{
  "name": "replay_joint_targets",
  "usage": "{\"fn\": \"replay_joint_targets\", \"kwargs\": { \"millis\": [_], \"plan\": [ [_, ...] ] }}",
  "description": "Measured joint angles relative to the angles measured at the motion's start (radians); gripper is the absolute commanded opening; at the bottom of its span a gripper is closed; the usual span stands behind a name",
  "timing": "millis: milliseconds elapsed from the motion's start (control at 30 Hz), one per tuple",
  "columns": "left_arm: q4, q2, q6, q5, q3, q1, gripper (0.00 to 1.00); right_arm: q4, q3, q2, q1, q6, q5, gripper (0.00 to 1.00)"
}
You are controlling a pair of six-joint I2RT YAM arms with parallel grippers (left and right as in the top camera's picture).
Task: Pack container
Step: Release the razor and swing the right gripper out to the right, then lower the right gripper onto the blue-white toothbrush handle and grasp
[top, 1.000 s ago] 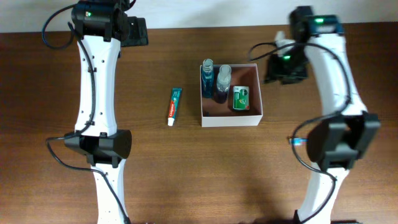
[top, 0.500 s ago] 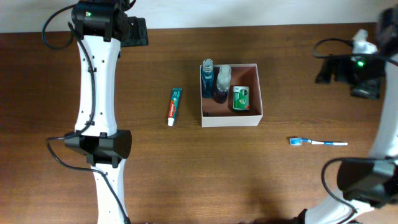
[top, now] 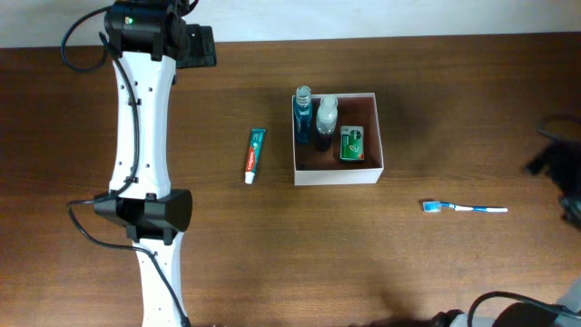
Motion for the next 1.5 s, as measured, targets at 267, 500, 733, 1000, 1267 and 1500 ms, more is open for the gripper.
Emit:
{"fn": "replay_joint_targets", "kwargs": {
  "millis": [267, 500, 733, 1000, 1267, 1500],
  "plan": [
    [0.0, 0.0, 0.0, 0.0, 0.0, 0.0, 1.0, 0.198, -0.33, -0.008, -0.217, 0.126, -0.08, 0.99],
    [0.0, 0.0, 0.0, 0.0, 0.0, 0.0, 0.99, 0.353, -0.511, -0.008, -0.257, 0.192, -0.15, 0.99],
    [0.0, 0.0, 0.0, 0.0, 0.0, 0.0, 0.99, 0.424, -0.518, -0.008, -0.169, 0.341, -0.049, 0.99],
    [0.0, 0.0, 0.0, 0.0, 0.0, 0.0, 0.99, 0.55, -0.518, 0.017, 0.145, 0.539, 0.113, 0.99],
    [0.0, 0.0, 0.0, 0.0, 0.0, 0.0, 0.99, 0.623, -0.518, 0.197, 0.247, 0.661, 0.159, 0.99],
    [0.0, 0.0, 0.0, 0.0, 0.0, 0.0, 0.99, 0.65, -0.519, 0.273, 0.247, 0.69, 0.193, 0.99]
  ]
}}
